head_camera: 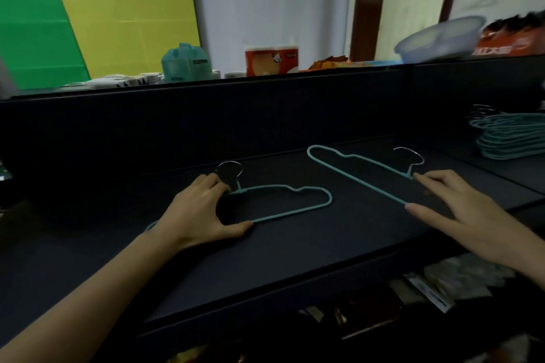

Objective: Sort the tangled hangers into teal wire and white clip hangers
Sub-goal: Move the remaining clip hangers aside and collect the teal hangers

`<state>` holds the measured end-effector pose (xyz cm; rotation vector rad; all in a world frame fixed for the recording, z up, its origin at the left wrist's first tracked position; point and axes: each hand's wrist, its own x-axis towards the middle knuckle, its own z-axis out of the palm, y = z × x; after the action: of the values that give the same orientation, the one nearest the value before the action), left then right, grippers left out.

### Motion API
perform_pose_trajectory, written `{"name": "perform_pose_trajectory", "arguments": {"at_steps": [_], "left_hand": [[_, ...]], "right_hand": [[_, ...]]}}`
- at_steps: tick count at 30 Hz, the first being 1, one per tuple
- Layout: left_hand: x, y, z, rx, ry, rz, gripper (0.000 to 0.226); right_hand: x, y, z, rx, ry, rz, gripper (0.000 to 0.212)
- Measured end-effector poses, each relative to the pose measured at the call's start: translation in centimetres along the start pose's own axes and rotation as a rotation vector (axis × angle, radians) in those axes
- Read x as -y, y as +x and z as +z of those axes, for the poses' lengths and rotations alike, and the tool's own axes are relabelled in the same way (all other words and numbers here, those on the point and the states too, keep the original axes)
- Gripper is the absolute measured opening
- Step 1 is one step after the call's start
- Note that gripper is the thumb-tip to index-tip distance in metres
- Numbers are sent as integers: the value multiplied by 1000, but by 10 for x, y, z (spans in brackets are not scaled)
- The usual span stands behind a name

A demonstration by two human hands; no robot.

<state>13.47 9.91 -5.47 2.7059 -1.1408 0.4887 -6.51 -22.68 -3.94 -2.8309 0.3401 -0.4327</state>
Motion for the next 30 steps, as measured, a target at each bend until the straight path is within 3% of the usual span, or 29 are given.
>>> {"name": "perform_pose_trajectory", "arguments": {"at_steps": [3, 7, 9, 17, 20, 24, 30], "left_hand": [[-15, 4, -5, -28, -18, 60, 95], [-39, 22, -9, -46, -57, 116, 112], [-56, 38, -8, -57, -76, 144, 113], [-165, 115, 10, -95, -161, 303, 95], [-215, 144, 21, -113, -186, 344, 91], [-281, 180, 36, -96, -166, 372, 89], [-367, 231, 58, -128, -195, 341, 85]], "right_hand": [[-6, -14, -1, -4, -26, 21, 109], [-19, -27, -10, -12, -95, 85, 90], [-30, -33, -20, -36, -118, 98, 94], [-108, -65, -64, -120, -146, 233, 84], [-156, -78, -83, -153, -173, 260, 90], [-219, -88, -113, -202, -186, 273, 115], [-307, -86, -143, -174, -228, 269, 117]]}}
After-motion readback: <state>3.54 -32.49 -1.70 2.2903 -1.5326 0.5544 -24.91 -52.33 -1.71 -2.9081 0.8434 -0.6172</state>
